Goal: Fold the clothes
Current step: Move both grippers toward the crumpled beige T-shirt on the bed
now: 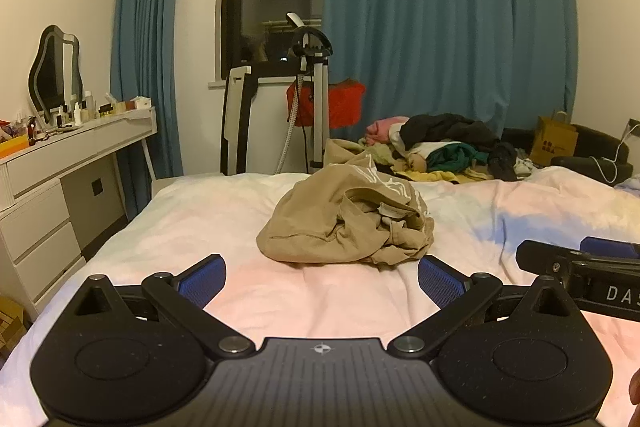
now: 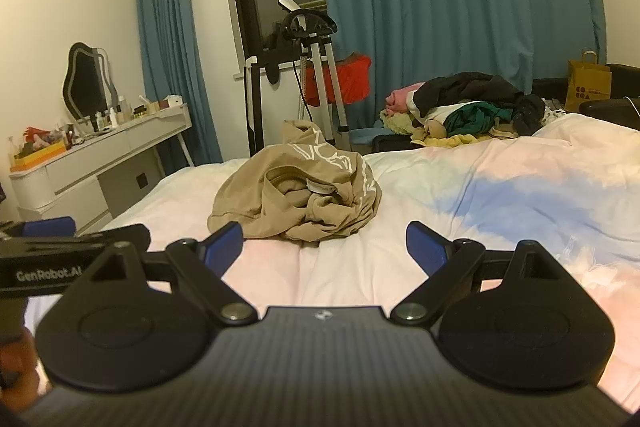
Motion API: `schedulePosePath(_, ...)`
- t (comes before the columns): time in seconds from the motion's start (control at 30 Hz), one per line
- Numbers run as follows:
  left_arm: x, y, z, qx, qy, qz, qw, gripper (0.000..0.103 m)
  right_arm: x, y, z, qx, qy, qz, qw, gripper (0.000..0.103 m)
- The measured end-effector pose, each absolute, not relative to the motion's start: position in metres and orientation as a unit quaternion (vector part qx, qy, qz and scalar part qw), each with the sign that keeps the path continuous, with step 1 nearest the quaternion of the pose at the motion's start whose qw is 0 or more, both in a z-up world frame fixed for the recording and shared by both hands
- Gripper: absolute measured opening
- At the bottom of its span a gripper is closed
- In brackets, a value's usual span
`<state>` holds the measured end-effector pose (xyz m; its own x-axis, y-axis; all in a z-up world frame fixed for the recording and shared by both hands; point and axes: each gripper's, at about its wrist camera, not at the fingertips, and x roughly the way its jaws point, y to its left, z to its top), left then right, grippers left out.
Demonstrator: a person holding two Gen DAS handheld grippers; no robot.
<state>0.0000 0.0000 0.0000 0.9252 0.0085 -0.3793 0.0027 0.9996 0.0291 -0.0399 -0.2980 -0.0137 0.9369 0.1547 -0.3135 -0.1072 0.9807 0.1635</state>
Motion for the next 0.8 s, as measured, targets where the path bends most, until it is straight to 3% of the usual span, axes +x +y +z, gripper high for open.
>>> schedulePosePath(0.8,-0.002,0.007,-0.011,0.000,0.189,0.017,0.982,0.103,-0.044,-0.296,-0.009,0.064,0.143,0.042,0.987,0.090)
